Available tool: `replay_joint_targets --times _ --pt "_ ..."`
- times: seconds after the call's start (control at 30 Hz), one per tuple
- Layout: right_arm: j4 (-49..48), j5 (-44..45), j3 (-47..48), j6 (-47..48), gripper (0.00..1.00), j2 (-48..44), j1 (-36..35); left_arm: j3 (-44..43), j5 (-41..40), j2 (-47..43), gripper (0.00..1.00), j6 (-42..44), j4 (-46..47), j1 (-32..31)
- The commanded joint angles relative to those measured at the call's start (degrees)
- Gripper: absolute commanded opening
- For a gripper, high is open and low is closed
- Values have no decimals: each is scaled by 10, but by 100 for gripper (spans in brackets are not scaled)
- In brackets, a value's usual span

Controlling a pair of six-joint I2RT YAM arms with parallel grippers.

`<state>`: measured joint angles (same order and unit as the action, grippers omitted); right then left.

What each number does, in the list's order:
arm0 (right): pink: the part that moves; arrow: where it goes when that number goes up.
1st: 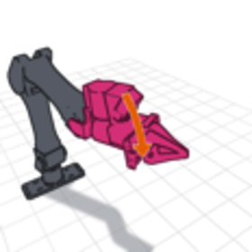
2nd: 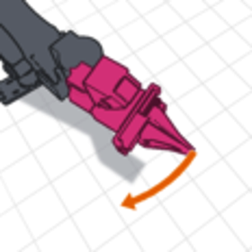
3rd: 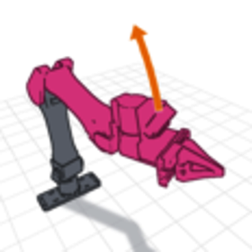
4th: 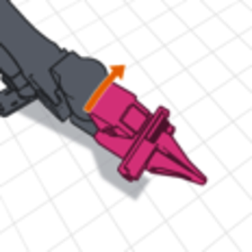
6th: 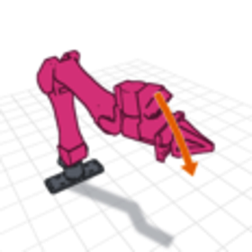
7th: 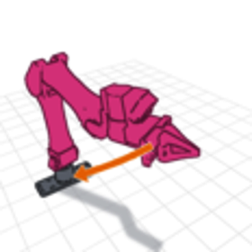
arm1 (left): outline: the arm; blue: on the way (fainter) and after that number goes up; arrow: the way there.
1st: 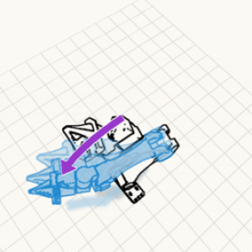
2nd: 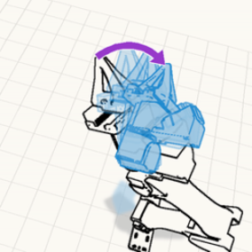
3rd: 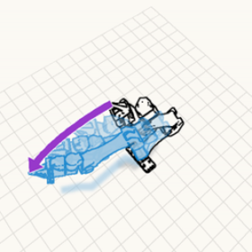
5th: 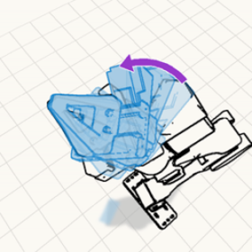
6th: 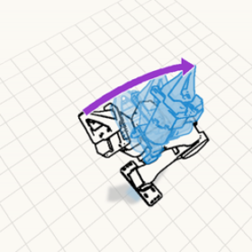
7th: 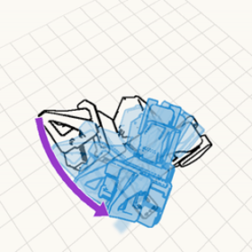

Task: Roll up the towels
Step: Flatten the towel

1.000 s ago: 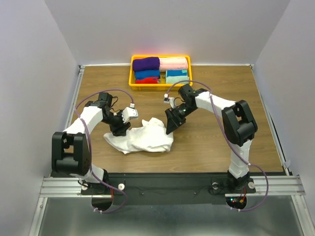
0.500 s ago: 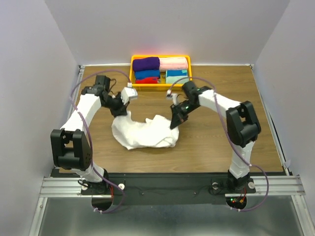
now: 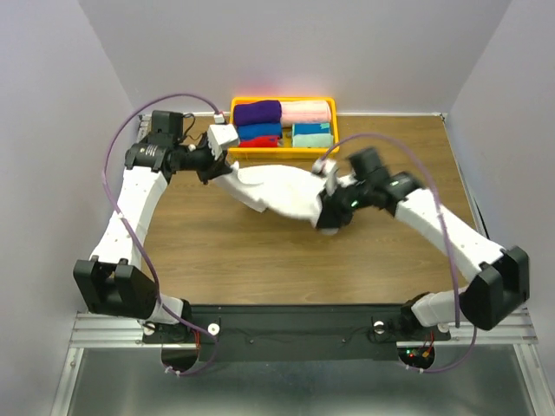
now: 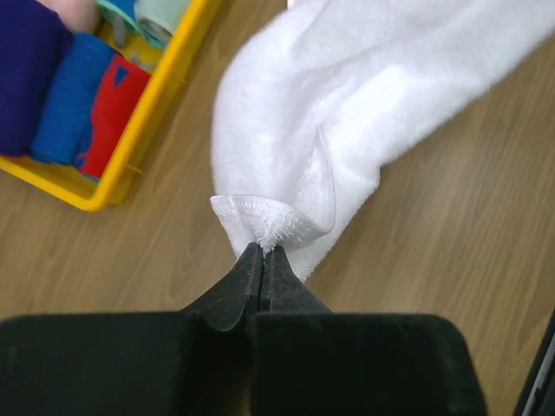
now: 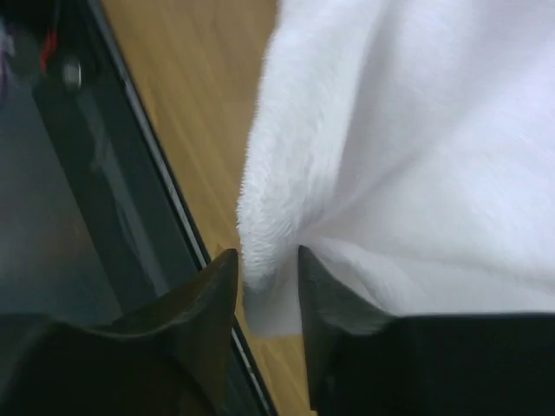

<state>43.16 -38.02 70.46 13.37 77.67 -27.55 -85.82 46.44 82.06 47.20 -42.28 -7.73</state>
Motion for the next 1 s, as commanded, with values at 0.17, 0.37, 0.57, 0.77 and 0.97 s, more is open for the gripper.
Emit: replay_joint_targets --times 0.17,0.37,0.57,0.77,0.97 --pt "-45 121 -78 -12 83 11 -130 153 -77 -67 0 102 -31 72" --pt "57 217 -119 137 60 -79 -100 202 -88 -62 0 101 -14 73" --pt "86 335 -238 288 54 -137 -88 214 -80 -56 0 89 3 72" --pt "34 350 -291 330 55 -69 -54 225 -90 -52 0 84 18 73" --pt "-6 354 -305 337 56 -22 -51 232 -90 -51 0 87 24 72"
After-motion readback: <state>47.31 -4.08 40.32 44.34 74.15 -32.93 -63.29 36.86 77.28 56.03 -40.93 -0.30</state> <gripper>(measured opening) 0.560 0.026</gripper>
